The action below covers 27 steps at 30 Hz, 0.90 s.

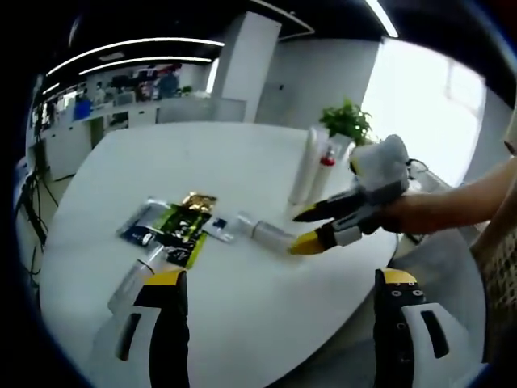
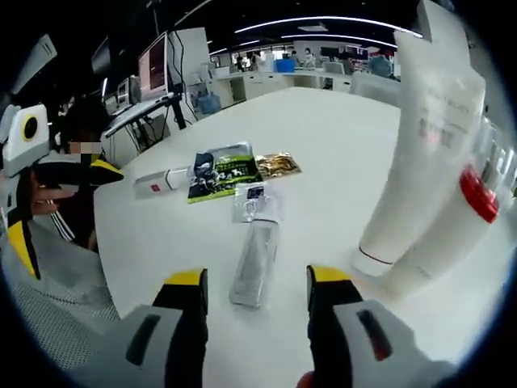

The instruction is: Arrange the skincare products in the storage area until every visible bottle or jar stands upright without overlapping.

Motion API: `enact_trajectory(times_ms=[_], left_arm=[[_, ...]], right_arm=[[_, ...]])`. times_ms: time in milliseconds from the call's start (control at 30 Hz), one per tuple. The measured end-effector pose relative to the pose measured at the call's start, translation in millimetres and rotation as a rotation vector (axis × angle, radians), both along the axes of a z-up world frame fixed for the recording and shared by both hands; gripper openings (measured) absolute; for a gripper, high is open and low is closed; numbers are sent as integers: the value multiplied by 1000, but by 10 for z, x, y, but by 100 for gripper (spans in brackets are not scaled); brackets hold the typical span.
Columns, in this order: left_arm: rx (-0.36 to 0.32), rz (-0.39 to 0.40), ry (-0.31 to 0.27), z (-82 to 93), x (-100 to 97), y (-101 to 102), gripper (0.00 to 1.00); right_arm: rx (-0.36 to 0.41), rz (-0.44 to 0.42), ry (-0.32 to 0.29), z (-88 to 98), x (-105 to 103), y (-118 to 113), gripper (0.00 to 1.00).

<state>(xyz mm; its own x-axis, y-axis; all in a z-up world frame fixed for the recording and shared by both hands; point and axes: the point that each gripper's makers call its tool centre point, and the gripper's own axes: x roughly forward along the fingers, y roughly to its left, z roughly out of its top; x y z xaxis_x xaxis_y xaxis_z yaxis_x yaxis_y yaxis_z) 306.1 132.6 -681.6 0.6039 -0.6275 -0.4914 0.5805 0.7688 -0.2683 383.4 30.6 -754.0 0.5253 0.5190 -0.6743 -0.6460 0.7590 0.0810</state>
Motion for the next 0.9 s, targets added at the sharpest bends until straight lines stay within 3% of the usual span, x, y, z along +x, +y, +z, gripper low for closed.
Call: enact_trajectory(times_ms=[733,900], left_arm=[[5,0,18,-33,51,-5,93],[6,2,18,-31,50,-7,93]], right_arm=[[-96,24,64,-249,69,74,24],[-86,11,74,-250,63,58,20]])
